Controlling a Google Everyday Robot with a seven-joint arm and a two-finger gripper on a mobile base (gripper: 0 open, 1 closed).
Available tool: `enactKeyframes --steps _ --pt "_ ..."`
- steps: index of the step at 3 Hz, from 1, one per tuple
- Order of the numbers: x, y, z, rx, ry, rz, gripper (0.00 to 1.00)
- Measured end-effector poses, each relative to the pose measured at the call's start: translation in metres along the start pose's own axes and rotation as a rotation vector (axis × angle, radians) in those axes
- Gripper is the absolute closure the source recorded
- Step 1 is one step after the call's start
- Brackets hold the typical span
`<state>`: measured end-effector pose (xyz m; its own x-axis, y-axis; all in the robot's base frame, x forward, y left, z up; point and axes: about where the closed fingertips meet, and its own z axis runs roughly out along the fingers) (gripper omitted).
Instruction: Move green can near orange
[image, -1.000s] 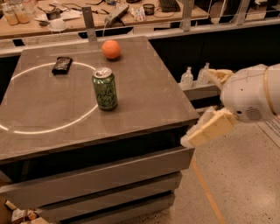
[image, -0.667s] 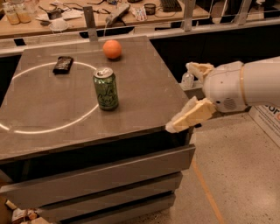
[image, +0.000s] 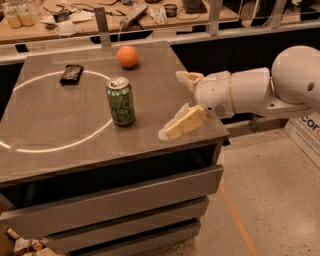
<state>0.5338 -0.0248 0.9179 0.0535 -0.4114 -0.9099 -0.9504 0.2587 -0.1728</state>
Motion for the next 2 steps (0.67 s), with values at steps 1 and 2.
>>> enactKeyframes --steps 1,2 --pt "-0.014 0.009 0.038 -0.078 -0.050 0.008 0.00" --pt "-0.031 0.012 0.073 -0.133 -0.088 0.008 0.00"
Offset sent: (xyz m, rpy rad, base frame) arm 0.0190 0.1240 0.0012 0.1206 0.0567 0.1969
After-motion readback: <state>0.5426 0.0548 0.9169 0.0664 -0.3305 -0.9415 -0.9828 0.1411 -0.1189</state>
